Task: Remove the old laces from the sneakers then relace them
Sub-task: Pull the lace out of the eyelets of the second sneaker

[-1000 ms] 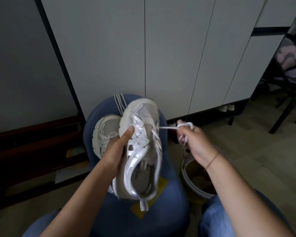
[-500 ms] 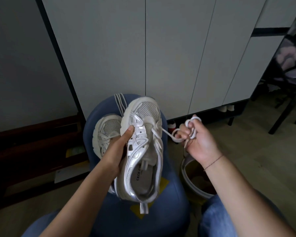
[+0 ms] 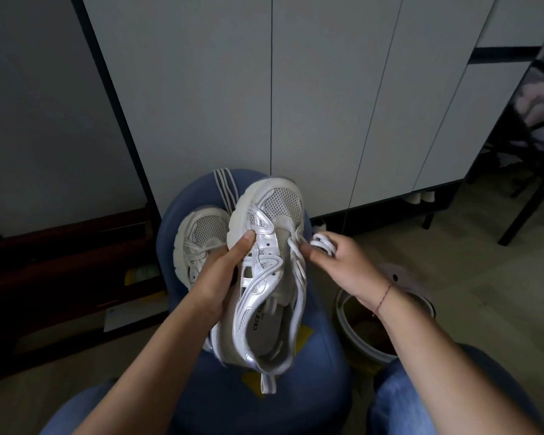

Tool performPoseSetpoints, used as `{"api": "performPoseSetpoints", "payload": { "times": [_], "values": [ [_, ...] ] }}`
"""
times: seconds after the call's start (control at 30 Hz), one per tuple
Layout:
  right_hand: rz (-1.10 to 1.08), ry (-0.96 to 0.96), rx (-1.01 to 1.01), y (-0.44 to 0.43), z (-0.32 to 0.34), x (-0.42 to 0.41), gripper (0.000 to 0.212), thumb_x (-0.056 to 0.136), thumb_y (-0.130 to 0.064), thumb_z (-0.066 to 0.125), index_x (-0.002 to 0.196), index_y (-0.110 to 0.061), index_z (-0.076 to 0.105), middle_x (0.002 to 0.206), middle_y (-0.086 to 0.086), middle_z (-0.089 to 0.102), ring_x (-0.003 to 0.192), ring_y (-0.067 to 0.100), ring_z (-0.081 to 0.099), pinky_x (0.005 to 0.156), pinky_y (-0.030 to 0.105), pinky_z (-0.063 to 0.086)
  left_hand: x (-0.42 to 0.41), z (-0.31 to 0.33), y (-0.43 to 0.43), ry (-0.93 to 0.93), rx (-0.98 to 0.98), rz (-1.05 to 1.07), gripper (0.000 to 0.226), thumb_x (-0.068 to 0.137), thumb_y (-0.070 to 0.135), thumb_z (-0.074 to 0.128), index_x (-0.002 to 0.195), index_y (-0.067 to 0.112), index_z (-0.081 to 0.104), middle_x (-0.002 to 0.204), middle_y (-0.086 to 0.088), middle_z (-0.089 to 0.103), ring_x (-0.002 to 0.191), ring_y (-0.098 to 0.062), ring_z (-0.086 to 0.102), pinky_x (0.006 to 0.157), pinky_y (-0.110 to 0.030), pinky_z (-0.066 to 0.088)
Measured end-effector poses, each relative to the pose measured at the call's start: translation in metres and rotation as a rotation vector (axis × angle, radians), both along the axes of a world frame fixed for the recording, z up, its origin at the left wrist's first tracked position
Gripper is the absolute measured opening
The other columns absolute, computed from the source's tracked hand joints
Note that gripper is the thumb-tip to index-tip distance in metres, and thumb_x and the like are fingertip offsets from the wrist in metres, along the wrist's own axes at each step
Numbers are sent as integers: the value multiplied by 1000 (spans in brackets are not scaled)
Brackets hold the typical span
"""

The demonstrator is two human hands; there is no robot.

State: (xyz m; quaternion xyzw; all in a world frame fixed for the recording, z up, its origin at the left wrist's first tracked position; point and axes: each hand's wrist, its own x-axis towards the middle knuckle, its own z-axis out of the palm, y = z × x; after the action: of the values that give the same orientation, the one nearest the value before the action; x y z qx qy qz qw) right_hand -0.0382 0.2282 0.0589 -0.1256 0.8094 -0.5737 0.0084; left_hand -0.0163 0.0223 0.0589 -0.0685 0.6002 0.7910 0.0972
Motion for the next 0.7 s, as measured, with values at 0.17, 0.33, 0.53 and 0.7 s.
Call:
{"api": "performPoseSetpoints", "payload": {
  "times": [0.17,0.33,0.53,0.7],
  "values": [
    [-86,-84,-362,10,4,-2,26,93,-27,53,70,-24,64,71,2,53,66,9,50,67,25,40,-1,1,-2,-46,55,10,54,81,44,63,120,7,67,110,-16,73,103,-31,70,99,-45,49],
    [-188,-278,-1059,38,22,-13,32,98,-23,41,72,-15,58,94,5,66,96,19,61,82,34,45,-7,0,-12,-69,125,13,58,78,50,65,122,13,67,118,-13,71,111,-30,67,107,-48,44],
    [-47,-358,-1413,37,27,-5,34,101,-28,37,73,-13,49,69,6,63,72,21,69,80,47,57,-4,-2,-5,-67,103,-21,54,83,48,62,122,11,68,118,-15,70,111,-32,67,108,-50,43],
    [-154,-219,-578,8,4,-6,26,97,-32,49,76,-17,50,58,-3,49,49,9,43,57,28,39,0,-2,3,-40,33,-31,56,80,47,65,121,8,67,112,-16,72,105,-33,69,102,-48,48]
  ]
}}
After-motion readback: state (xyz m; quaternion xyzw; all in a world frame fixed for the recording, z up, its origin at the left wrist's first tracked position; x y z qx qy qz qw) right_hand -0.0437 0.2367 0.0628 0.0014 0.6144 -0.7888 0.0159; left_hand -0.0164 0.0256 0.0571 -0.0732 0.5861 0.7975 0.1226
